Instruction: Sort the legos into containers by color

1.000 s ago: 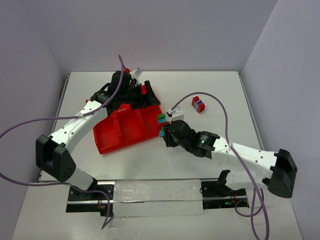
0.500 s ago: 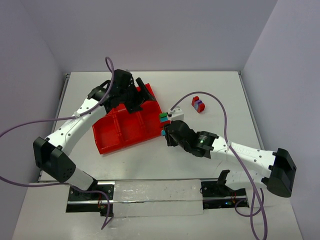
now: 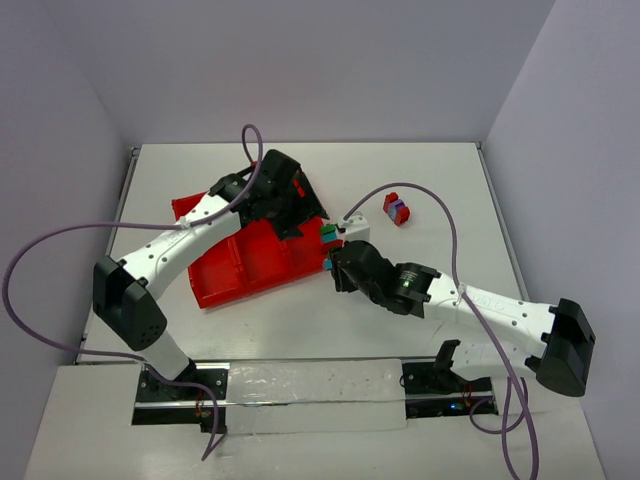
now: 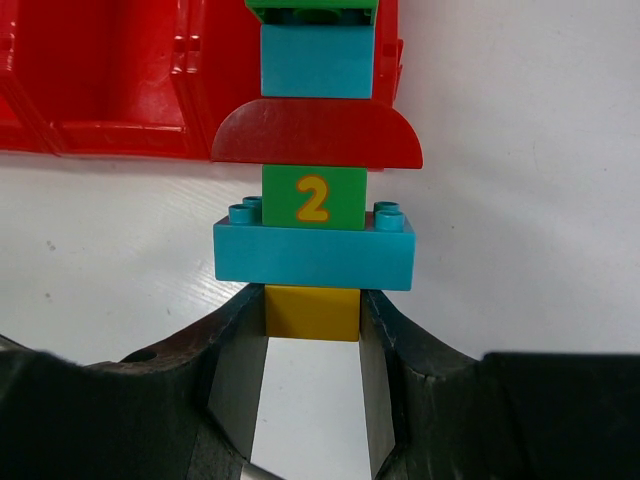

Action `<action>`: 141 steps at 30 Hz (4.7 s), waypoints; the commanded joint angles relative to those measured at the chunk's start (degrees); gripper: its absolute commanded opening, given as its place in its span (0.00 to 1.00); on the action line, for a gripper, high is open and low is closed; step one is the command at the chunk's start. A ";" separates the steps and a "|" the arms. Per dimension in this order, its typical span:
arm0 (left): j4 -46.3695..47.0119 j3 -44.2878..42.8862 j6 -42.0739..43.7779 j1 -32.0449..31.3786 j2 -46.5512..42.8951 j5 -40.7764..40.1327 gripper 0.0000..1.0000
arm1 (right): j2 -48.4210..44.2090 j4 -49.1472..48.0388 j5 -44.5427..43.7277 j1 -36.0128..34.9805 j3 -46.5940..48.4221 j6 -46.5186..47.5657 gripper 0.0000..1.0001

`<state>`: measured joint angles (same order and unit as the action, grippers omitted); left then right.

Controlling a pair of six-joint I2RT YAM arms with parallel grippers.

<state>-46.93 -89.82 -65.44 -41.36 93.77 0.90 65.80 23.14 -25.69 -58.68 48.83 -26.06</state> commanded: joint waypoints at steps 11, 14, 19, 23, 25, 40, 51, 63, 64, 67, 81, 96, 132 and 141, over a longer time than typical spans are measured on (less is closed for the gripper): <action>-0.95 -9.00 3.92 -0.12 8.71 9.12 0.78 | -3.34 -3.46 -1.85 -0.70 -1.57 2.91 0.05; -2.66 -11.09 4.94 -0.12 10.08 9.33 0.77 | -3.04 -3.39 -2.56 -0.77 -1.54 3.39 0.05; -3.80 -10.68 6.23 -0.31 10.88 10.15 0.74 | -2.42 -2.20 -5.00 -0.82 -1.56 3.63 0.05; -5.37 -10.27 7.64 -0.43 10.43 8.32 0.74 | -1.79 -0.77 -10.60 -0.82 -1.64 3.17 0.05; -6.39 -10.66 7.97 -0.47 10.39 6.72 0.77 | -1.26 0.36 -13.01 -0.82 -1.35 3.03 0.05; -9.55 -15.06 9.72 -0.47 13.98 5.76 0.82 | 3.62 0.90 -22.46 -1.18 -1.23 3.42 0.05; -9.93 -14.49 9.89 -0.47 15.75 2.64 0.84 | 0.66 -1.07 -11.86 1.28 -5.84 -3.90 0.06; -9.82 -15.69 20.71 13.68 5.19 0.73 0.87 | 1.10 -1.98 0.88 5.05 2.85 -1.61 0.06; -8.64 -12.69 21.29 15.63 3.26 1.76 0.87 | 2.24 -2.12 2.19 5.38 3.81 -1.46 0.06; -5.15 -6.68 23.07 20.92 -4.08 3.49 0.88 | 4.93 -3.27 3.44 6.32 7.34 -0.69 0.06; -2.12 0.68 28.08 27.38 -16.94 -0.54 0.96 | 26.07 -5.20 9.93 11.55 29.26 1.09 0.07; 3.95 6.30 28.02 27.83 -20.74 0.04 0.99 | 43.58 -3.58 12.15 17.37 50.03 -0.90 0.09; 4.16 6.68 28.53 27.92 -22.23 -2.33 0.99 | 68.38 6.39 11.30 20.01 82.17 1.70 0.62; 5.18 10.13 28.64 27.91 -23.02 -1.34 0.99 | 49.79 6.85 8.43 20.52 72.08 4.80 0.63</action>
<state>-44.24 -80.92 -37.68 -13.76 71.79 -0.84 129.62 30.36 -14.33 -39.07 125.33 -23.01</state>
